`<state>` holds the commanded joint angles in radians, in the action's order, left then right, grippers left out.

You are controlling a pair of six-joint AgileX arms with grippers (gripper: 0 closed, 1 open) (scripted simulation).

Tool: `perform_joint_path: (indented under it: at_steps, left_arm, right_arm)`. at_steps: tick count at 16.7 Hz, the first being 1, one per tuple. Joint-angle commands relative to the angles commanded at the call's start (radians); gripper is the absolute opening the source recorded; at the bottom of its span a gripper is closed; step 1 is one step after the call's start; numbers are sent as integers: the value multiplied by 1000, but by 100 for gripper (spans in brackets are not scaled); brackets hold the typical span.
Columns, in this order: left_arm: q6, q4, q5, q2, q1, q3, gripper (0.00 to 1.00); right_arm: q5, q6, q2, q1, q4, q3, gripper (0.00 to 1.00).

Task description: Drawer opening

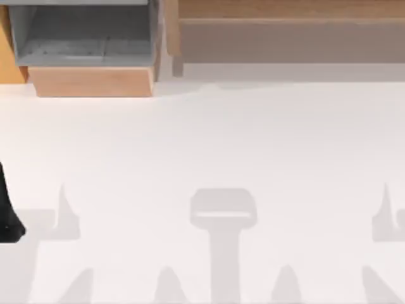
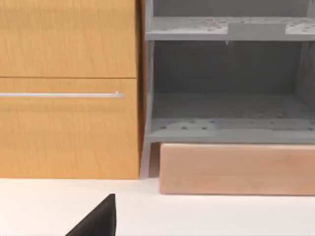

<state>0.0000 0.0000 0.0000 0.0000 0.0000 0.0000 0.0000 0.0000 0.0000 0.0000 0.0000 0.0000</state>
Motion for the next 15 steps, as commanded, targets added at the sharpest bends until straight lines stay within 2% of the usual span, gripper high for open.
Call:
perform_joint_path:
  at_steps: [3, 6, 15]
  left_arm:
    - [1, 10, -10, 13, -9, 11, 100]
    - [4, 69, -75, 111, -71, 78, 100]
    - [11, 374, -411, 767, -425, 422, 100]
  right_arm:
    - [0, 0, 0, 0, 0, 0, 100]
    - [0, 0, 0, 0, 0, 0, 100]
    - [0, 0, 0, 0, 0, 0, 100]
